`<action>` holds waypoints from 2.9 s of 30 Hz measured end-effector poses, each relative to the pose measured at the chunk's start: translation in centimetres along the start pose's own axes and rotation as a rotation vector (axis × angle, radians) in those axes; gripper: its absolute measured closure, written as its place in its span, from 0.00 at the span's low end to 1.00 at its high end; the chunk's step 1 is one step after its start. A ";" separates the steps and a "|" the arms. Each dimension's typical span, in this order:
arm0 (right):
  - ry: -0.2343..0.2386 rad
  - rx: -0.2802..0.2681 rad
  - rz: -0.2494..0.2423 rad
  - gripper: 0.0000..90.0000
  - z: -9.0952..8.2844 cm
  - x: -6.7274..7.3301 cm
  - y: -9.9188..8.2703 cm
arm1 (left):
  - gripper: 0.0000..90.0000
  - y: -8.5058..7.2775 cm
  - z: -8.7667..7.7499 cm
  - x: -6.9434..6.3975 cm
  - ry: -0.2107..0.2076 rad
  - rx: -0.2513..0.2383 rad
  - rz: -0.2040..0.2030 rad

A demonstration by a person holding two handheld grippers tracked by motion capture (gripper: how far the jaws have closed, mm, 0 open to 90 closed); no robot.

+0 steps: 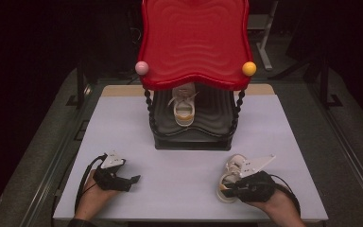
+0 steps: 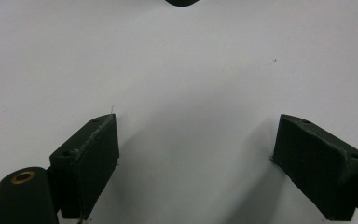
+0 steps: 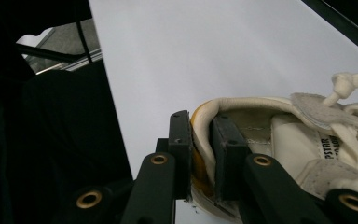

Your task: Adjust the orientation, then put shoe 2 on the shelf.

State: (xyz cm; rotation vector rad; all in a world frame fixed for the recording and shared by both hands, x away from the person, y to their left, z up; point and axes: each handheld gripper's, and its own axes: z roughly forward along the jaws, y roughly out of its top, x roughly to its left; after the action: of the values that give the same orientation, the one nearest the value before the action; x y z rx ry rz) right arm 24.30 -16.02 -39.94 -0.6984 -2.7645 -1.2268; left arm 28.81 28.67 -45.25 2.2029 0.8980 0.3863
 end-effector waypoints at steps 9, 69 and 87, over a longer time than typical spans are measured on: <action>0.041 -0.001 -0.067 0.88 1.0 1.0 2.4 | 0.15 0.0 0.0 0.0 0.000 -0.001 0.000; -0.018 -0.008 -0.259 0.87 -1.4 -2.7 16.0 | 0.15 0.0 0.0 0.0 0.000 0.000 -0.001; -0.045 0.034 -0.272 0.87 -0.7 -6.8 17.4 | 0.15 0.0 0.0 0.0 -0.001 0.000 -0.002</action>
State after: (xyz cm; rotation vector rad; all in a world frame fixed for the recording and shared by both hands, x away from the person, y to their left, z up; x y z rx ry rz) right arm 37.50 -8.95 -28.79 -0.3589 -2.9874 -1.2134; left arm 28.81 28.67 -45.24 2.2015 0.8995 0.3846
